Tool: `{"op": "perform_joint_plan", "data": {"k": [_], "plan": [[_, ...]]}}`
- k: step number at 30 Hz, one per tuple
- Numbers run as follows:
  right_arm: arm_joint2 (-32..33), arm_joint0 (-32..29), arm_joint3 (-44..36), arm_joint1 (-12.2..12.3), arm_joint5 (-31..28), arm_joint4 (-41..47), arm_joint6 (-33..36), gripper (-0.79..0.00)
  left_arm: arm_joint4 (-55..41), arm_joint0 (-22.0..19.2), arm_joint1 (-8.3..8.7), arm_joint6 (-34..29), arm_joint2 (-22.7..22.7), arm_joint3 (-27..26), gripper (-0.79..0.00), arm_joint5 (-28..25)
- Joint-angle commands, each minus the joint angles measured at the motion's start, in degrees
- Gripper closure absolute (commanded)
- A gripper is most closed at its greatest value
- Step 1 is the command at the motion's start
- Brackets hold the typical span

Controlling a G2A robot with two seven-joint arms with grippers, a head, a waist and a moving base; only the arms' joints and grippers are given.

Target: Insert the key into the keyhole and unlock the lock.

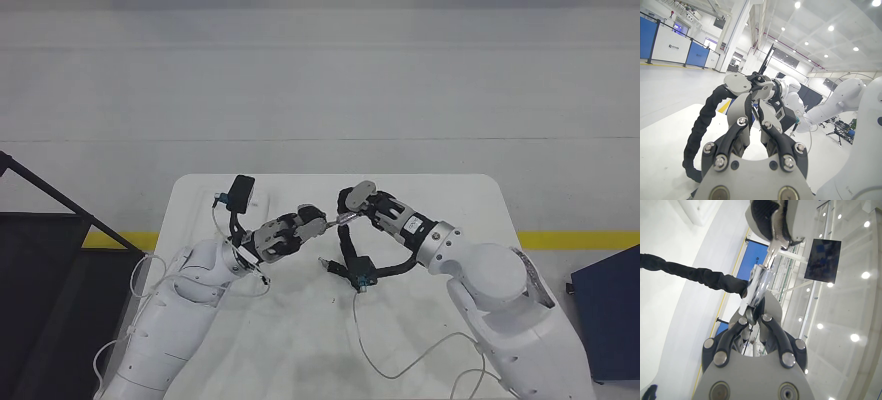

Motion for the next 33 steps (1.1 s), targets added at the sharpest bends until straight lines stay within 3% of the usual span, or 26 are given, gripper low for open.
{"op": "perform_joint_plan", "data": {"k": [1,9,14,20,28,33], "plan": [[0.1,0.1,0.0,0.0,0.1,0.0,0.1,0.0,0.1,0.0,0.1,0.1,-0.2,0.2,-0.785,0.0],[0.9,0.0,0.5,0.4,-0.5,-0.2,-0.3,0.0,-4.8,0.0,0.6,2.9,-2.9,3.8,-0.785,2.2],[-1.2,2.2,6.8,1.1,-9.0,-4.1,-5.5,0.0,-8.0,-0.6,1.2,7.0,-8.5,6.2,-0.785,1.2],[-8.4,9.0,16.2,1.1,-18.1,-7.2,-11.9,0.0,-8.0,-0.6,1.2,7.0,-8.5,6.2,-0.785,1.2],[-20.0,19.0,29.2,-0.4,-26.2,-7.3,-12.6,0.0,-8.0,-0.6,1.2,7.0,-8.5,6.2,-0.785,1.2],[-25.4,24.4,38.8,-1.6,-26.2,-6.1,-14.7,0.0,-8.0,-0.6,1.2,7.0,-8.5,6.2,-0.785,1.2]]}}
